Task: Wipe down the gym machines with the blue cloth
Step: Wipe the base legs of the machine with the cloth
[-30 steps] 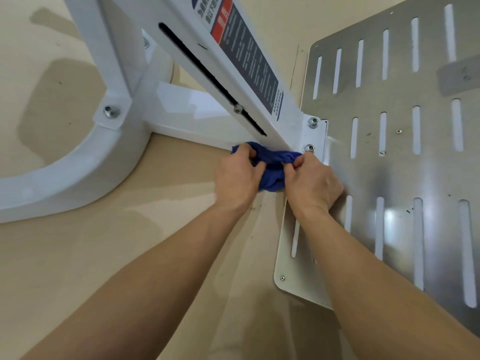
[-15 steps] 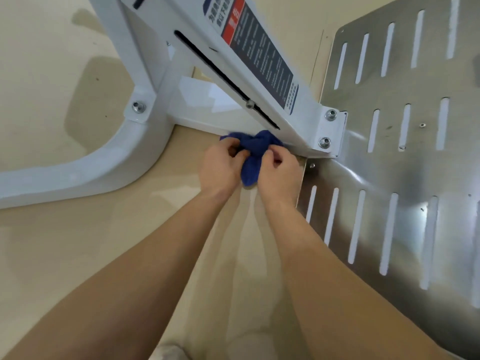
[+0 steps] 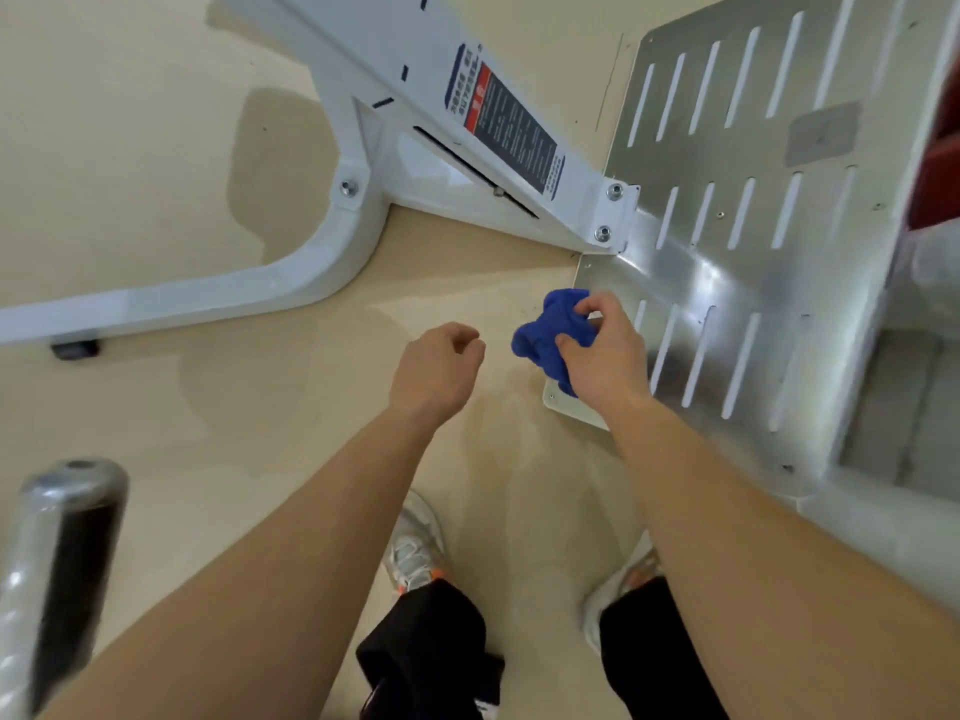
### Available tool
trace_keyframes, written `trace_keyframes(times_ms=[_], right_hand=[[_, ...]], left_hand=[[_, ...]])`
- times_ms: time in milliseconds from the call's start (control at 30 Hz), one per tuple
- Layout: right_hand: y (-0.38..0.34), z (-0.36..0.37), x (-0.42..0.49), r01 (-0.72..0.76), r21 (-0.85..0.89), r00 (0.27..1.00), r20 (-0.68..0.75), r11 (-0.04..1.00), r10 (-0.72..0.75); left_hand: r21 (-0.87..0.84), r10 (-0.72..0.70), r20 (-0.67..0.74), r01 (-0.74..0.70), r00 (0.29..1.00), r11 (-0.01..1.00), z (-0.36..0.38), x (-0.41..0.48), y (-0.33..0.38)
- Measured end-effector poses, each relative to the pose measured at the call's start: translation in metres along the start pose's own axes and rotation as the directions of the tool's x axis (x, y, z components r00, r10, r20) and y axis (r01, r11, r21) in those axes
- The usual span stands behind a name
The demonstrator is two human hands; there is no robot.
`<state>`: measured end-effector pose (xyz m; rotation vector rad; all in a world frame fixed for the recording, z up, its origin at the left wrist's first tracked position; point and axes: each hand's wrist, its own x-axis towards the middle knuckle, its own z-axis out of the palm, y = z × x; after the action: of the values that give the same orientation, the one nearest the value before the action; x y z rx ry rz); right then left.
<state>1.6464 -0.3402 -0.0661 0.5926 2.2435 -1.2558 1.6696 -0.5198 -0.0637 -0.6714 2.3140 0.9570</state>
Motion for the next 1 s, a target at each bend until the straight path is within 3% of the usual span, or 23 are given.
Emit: trace_keyframes(times_ms=[167,367,667,933,1000], right_hand=[[-0.033,-0.048,-0.061,-0.024,-0.217,1.000,-0.006,0.976,0.024],[-0.100,-0.091,-0.144,0.020,-0.420,0.994,0.105,0.907,0.027],[-0.263,-0.144,-0.281,0.350,-0.640,0.918,0.380,0.684,-0.115],[-0.367,-0.151,-0.397,0.589,-0.596,0.776,0.606,0.546,-0.175],[-0.389,-0.148,-0.417,0.646,-0.620,0.742,0.648,0.446,-0.173]], left_hand=[[0.124,-0.084,0.057,0.077,0.995,0.989,-0.041,-0.072,0.022],[0.013,-0.143,0.045,0.142,0.989,0.990,-0.099,-0.158,0.068],[-0.151,-0.305,-0.036,0.296,0.952,0.943,-0.227,-0.333,0.099],[-0.344,-0.456,-0.162,0.383,0.875,0.857,-0.308,-0.476,0.087],[-0.366,-0.496,-0.190,0.408,0.848,0.837,-0.326,-0.503,0.080]])
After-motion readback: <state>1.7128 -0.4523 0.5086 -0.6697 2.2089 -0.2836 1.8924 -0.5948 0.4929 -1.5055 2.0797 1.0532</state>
